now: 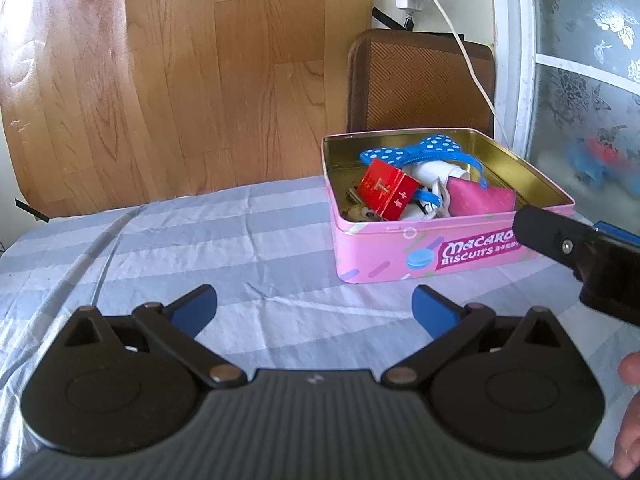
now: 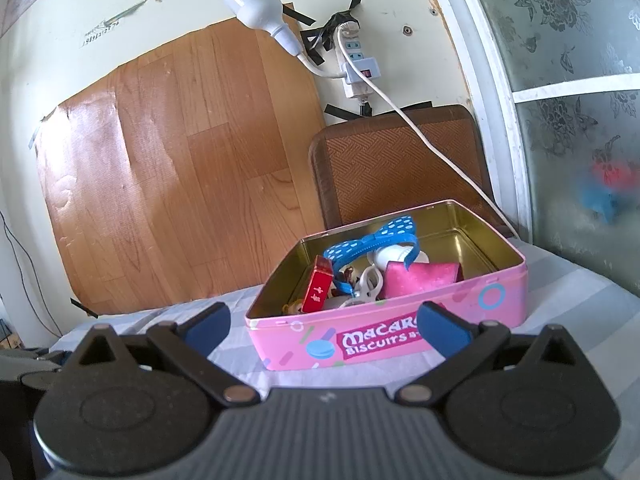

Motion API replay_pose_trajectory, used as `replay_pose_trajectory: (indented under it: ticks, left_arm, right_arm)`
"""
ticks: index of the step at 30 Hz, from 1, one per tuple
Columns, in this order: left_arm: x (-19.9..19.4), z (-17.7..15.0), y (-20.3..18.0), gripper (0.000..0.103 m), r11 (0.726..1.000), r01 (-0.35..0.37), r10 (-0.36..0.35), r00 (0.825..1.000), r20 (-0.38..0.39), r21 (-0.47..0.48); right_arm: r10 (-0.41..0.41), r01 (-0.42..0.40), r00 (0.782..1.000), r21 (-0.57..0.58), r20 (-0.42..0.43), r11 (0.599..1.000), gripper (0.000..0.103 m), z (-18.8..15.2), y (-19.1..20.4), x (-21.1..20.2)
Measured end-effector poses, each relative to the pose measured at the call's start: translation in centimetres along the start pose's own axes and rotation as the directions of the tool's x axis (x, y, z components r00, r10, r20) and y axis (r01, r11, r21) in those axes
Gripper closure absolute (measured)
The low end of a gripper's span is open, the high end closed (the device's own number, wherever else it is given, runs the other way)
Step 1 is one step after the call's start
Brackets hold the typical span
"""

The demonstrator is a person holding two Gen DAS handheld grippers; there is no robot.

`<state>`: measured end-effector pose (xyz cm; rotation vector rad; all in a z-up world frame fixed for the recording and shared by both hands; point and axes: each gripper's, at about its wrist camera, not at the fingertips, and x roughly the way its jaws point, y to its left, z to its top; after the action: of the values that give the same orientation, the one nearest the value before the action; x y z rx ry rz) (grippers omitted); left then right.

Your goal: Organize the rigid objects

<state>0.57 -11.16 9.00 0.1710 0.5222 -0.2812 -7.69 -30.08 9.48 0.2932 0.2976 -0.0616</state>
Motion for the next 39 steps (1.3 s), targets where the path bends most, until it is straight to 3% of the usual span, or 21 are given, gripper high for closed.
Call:
replay_pose_trajectory:
  ticks: [39]
  left_arm:
    - [0.44,-0.20,-0.04,0.000,1.000,0.028,-0.029,0.999,-0.039,-0.012]
  right_arm:
    - [-0.002,0.002,1.000,-0.001,-0.007,1.000,0.000,-0.17,0.13,0.25]
